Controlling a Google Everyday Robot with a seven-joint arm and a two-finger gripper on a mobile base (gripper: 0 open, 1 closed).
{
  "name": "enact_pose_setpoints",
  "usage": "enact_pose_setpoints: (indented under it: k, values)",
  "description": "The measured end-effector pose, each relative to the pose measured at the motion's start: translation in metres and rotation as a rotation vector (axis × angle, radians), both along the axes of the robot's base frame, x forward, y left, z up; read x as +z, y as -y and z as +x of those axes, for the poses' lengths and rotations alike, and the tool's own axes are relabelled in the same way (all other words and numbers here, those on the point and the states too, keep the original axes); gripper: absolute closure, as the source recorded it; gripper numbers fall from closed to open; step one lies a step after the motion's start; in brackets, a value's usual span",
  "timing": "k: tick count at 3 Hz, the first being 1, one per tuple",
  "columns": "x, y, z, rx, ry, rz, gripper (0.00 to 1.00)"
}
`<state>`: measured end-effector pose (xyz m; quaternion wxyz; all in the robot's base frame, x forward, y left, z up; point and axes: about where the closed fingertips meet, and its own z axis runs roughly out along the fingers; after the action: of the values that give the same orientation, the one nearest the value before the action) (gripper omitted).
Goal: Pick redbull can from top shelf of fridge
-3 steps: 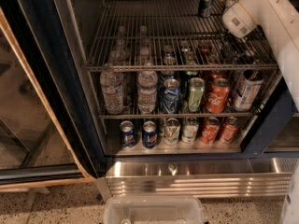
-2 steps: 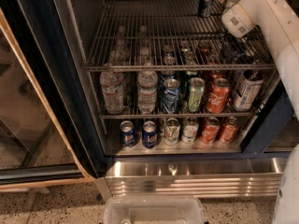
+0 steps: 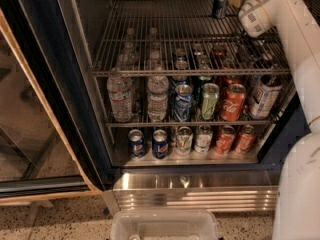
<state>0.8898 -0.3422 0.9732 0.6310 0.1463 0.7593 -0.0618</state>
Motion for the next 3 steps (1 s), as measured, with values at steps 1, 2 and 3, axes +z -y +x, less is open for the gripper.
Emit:
enact_pose_setpoints:
  k: [1,2,3]
  values:
    - [-0.006,0.005,0.009,-0.007,-0.017,0.002,0.15]
    - [-0.003,0.020,0.045,-0.028,-0.021,-0.004,0.23]
    - [-0.003,0.019,0.049,-0.027,-0.016,-0.002,0.23]
